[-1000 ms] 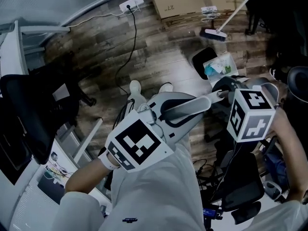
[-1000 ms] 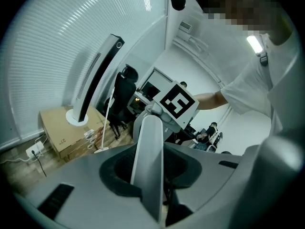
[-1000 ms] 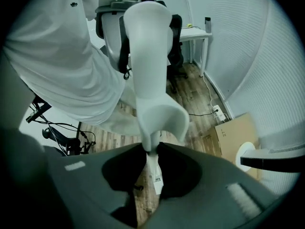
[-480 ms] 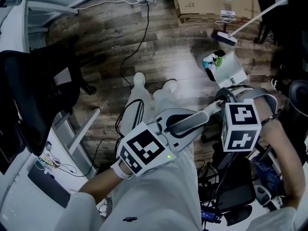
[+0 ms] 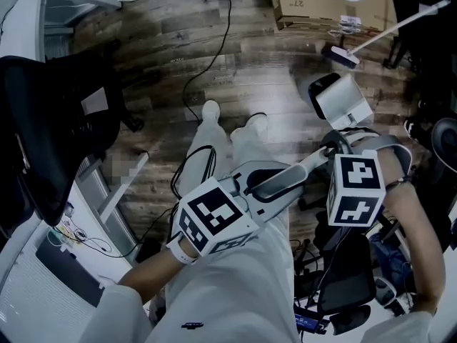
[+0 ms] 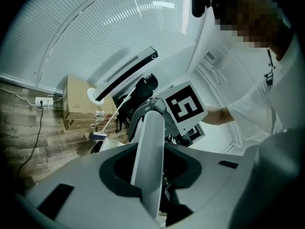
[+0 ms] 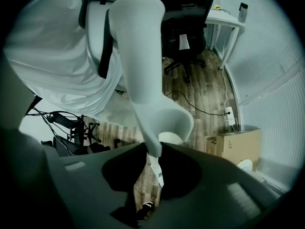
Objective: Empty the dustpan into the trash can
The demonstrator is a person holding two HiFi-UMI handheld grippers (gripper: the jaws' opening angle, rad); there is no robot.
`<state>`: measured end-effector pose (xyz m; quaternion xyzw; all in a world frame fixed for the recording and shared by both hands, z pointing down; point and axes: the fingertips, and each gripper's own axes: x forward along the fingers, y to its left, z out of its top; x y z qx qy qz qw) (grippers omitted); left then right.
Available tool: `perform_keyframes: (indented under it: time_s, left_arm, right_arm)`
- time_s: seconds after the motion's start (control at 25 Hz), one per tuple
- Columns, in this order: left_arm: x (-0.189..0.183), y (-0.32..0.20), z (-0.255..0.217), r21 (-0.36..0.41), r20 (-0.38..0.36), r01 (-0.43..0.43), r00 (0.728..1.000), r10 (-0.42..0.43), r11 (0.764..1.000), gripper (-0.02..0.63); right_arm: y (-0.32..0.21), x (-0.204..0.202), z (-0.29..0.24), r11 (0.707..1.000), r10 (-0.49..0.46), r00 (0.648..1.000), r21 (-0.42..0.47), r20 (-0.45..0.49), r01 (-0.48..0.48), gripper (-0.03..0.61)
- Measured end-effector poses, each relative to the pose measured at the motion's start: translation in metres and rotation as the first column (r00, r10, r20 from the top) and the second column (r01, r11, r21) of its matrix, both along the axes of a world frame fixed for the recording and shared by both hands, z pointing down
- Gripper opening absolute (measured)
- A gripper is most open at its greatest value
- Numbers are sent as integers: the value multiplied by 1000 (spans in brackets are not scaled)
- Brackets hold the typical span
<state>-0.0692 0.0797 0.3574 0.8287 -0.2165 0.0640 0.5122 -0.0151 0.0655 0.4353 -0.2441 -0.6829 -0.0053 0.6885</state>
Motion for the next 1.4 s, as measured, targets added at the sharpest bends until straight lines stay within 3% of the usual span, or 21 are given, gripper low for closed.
perform_keyframes:
  time_s: [0.32, 0.92, 1.12, 1.4]
  left_arm:
    - [-2, 17, 5, 3, -29, -24, 999, 24, 1000, 104]
    - [6, 22, -3, 47, -17, -94, 995, 95, 994, 90]
    - [15, 19, -19, 121, 42, -176, 984, 172, 977, 83]
    - [26, 17, -44, 196, 31, -245, 969, 244, 950, 77]
  right_arm:
    - [10, -2, 5, 990, 34, 999, 134, 37, -39, 87]
    - [12, 2, -1, 975, 96, 990, 189, 101, -114, 86]
    - [10, 9, -13, 949, 183, 974, 234, 132, -210, 86]
    - [8, 14, -32, 909, 271, 947, 278, 175, -312, 86]
